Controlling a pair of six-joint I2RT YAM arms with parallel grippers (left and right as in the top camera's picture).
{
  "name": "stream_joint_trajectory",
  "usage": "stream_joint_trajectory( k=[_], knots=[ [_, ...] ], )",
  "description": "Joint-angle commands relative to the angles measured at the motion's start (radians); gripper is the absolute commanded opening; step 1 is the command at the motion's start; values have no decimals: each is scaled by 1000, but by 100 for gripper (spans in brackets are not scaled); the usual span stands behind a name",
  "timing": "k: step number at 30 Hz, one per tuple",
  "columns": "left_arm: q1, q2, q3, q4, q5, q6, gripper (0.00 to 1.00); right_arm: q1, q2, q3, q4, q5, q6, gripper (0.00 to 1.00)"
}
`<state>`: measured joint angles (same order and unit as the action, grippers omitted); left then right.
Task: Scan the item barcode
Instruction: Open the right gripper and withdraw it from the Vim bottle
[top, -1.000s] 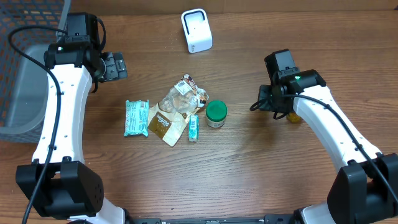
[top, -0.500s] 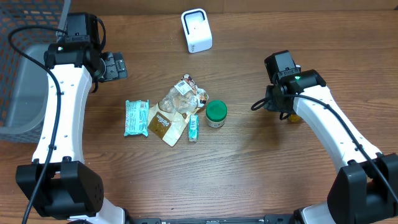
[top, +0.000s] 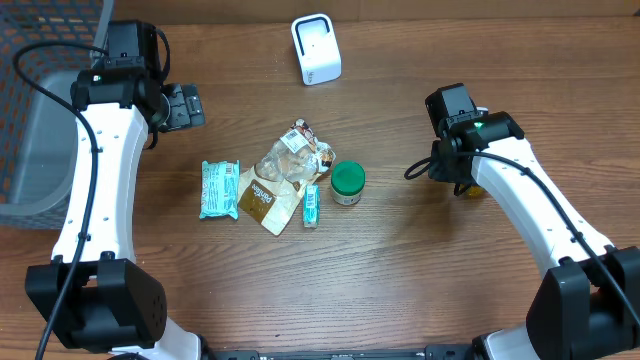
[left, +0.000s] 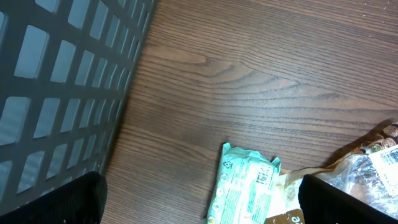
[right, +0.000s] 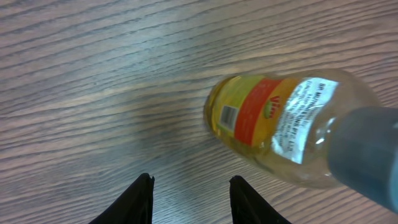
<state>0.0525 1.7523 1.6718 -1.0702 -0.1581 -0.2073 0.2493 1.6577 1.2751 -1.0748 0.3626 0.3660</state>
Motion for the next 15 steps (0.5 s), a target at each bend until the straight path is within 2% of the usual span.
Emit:
stream_joint_trajectory(
  k=[1,15],
  knots=[
    [0,-7,18,1,-6,2,99,-4,-21,-6,-5,58,9,37],
    [0,-7,18,1,-6,2,100,-4,-21,-6,-35,68,9,37]
  ],
)
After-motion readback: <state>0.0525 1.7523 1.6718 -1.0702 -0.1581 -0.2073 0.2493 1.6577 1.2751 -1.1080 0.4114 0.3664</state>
